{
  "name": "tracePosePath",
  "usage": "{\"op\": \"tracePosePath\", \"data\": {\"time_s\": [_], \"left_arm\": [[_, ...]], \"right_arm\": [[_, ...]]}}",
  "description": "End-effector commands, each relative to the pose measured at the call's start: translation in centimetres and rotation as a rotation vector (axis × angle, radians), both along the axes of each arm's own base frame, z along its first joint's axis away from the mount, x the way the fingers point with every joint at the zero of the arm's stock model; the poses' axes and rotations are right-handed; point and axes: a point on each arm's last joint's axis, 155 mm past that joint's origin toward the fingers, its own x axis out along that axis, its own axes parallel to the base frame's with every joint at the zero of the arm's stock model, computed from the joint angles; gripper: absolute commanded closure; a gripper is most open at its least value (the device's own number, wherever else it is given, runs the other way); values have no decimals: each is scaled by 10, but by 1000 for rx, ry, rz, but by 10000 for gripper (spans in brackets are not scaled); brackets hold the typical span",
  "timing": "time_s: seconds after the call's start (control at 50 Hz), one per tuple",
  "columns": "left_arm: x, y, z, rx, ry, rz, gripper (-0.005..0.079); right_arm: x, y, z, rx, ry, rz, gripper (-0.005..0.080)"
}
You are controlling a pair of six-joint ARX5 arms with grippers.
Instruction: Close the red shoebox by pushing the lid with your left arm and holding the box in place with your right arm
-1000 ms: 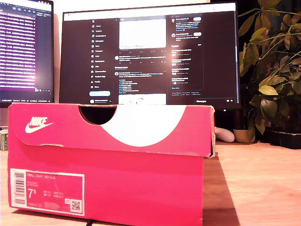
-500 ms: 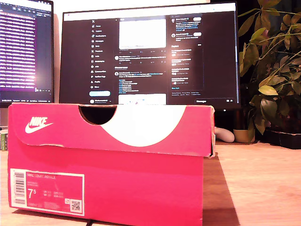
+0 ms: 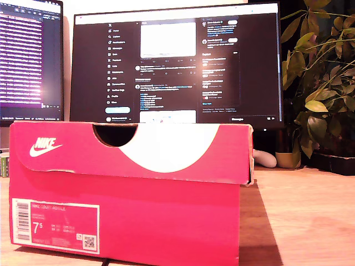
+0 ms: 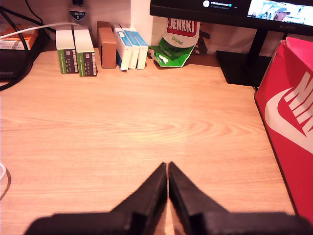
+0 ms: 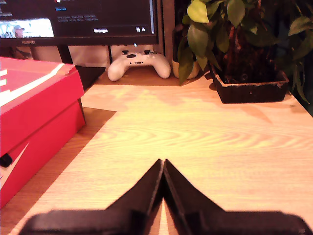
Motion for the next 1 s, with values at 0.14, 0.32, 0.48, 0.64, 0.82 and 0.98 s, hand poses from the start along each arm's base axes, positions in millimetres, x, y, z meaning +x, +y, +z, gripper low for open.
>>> {"op": "tracePosePath", "data": {"time_s": [0.14, 0.32, 0.48, 0.64, 0.82, 0.98], "left_arm": [[-1, -1, -18, -5, 37, -3, 761], [-1, -1, -18, -5, 37, -3, 761], [-1, -1, -18, -5, 37, -3, 761], [-1, -1, -18, -5, 37, -3, 761], [-1, -1, -18, -5, 37, -3, 761], [-1, -1, -18, -5, 37, -3, 761]], "right_arm": [[4, -2, -3, 54, -22, -23, 764], [8, -1, 14, 56, -109, -11, 764], [6, -1, -3, 71, -41, -17, 764], [6, 0, -5, 87, -29, -16, 764], [6, 0, -4, 87, -33, -15, 764], [6, 0, -4, 87, -33, -15, 764]]}}
